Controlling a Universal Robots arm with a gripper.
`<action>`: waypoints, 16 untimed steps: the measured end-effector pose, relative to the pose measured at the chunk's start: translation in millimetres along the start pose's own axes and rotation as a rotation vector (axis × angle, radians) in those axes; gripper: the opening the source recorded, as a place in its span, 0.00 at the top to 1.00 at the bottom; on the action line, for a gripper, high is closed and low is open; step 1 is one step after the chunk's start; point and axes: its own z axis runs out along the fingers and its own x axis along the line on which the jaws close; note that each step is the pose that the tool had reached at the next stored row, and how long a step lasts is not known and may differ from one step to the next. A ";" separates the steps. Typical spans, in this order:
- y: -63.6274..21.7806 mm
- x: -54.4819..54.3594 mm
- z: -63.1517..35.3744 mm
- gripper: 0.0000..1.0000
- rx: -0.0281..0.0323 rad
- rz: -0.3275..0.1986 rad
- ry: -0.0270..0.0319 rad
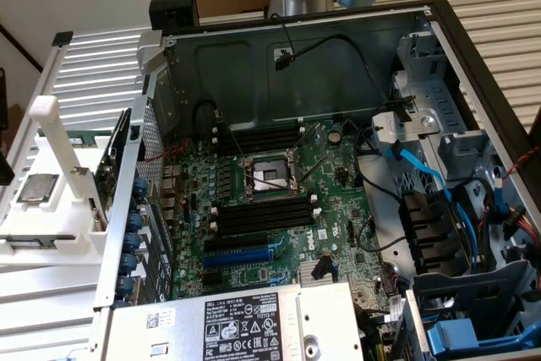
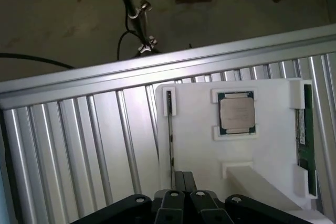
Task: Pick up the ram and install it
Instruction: 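Pick up the ram and move it above insertion slot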
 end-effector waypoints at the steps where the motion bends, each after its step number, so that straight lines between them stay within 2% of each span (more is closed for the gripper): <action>1: 0.0 0.0 1.7 0.90 0.0000 -0.001 0.0000; 16: -0.1 0.5 31.1 0.90 -0.0003 -0.010 0.0001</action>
